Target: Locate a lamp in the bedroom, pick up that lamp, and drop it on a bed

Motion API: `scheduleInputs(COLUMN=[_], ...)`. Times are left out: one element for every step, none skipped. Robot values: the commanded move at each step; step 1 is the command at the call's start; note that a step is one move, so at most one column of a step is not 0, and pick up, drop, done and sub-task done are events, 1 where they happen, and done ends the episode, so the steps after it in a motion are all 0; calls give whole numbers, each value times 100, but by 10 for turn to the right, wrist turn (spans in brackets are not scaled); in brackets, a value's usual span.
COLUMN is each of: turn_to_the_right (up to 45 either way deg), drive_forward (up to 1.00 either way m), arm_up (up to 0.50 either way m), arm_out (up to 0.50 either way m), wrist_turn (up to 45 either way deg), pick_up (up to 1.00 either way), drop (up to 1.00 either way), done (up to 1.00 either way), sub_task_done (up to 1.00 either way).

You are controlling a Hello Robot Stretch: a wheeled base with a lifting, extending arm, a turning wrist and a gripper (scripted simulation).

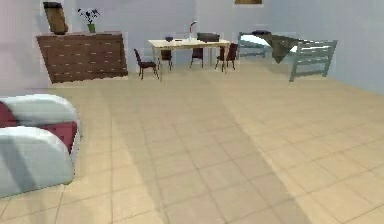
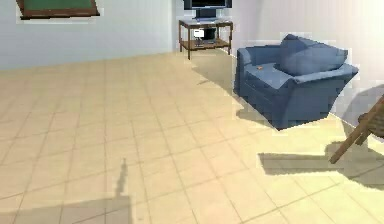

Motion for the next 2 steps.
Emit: scheduleInputs(turn_to_the_right=[0, 0], drive_forward=[100, 100], arm_up=[0, 0], arm_out=[0, 0], wrist_turn=[0, 0], pick_up=[0, 0], drop=[0, 0], done=[0, 0], sub_task_done=[0, 0])
